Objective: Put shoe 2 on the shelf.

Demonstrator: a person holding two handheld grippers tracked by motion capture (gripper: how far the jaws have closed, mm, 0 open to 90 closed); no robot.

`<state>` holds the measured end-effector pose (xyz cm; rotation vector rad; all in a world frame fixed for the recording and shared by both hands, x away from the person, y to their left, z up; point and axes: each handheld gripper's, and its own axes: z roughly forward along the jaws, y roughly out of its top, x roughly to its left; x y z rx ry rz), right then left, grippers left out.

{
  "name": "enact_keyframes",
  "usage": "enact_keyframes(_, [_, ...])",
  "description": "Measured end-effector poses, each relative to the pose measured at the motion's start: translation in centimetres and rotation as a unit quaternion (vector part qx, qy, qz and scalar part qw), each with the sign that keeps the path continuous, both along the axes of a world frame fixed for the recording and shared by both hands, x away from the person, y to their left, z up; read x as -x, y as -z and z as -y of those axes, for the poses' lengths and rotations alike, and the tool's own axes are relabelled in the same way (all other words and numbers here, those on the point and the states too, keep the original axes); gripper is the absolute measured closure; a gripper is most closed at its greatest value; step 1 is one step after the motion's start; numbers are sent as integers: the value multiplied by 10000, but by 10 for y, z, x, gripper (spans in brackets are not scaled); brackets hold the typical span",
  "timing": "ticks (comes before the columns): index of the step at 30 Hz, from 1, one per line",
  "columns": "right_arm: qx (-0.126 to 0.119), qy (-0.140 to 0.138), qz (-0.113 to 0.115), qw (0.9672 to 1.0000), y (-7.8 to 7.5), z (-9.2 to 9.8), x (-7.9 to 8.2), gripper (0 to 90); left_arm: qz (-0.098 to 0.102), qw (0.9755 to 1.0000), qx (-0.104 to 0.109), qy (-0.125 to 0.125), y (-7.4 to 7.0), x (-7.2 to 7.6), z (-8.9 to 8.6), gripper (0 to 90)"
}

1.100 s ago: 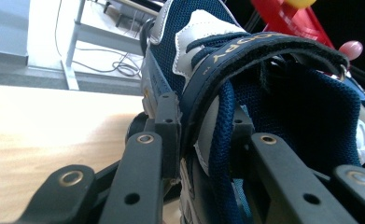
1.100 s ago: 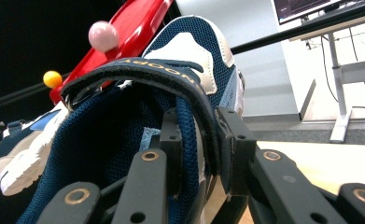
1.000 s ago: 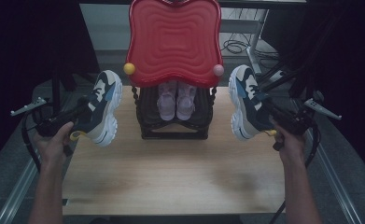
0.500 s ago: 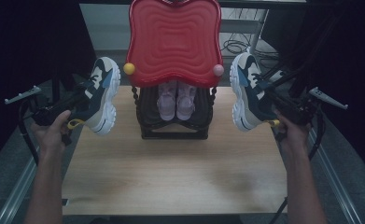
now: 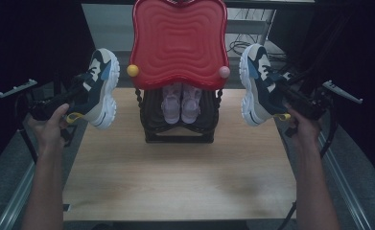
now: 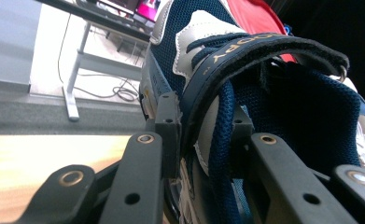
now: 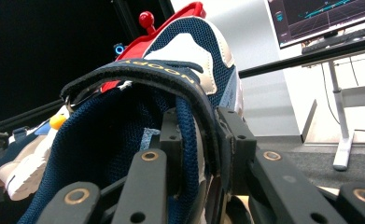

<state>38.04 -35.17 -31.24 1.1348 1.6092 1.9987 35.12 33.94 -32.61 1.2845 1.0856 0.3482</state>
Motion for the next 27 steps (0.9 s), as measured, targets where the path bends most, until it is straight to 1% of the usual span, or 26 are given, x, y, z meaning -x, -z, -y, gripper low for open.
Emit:
enact_keyframes(4, [-62, 17, 30, 10000, -6, 0, -3, 735, 106, 9999, 118, -23, -10, -4, -1, 738])
enact_keyframes(9, [-84, 15, 54, 9999, -13, -4, -7, 736, 239, 9996, 130, -18, -25, -9, -1, 739])
enact_keyframes(17, [-146, 21, 84, 9999, -27, -10, -15, 736, 288, 9995, 135, 32, -39, -20, 5, 739])
enact_keyframes(21, [-173, 5, 107, 9998, -34, -14, -18, 736, 290, 9993, 204, 78, -43, -24, 10, 739])
enact_keyframes(25, [-179, -10, 142, 9997, -40, -19, -20, 736, 277, 9995, 158, 85, -47, -28, 15, 739])
enact_keyframes(27, [-224, -24, 148, 9996, -43, -20, -21, 736, 287, 9994, 138, 96, -50, -29, 17, 738])
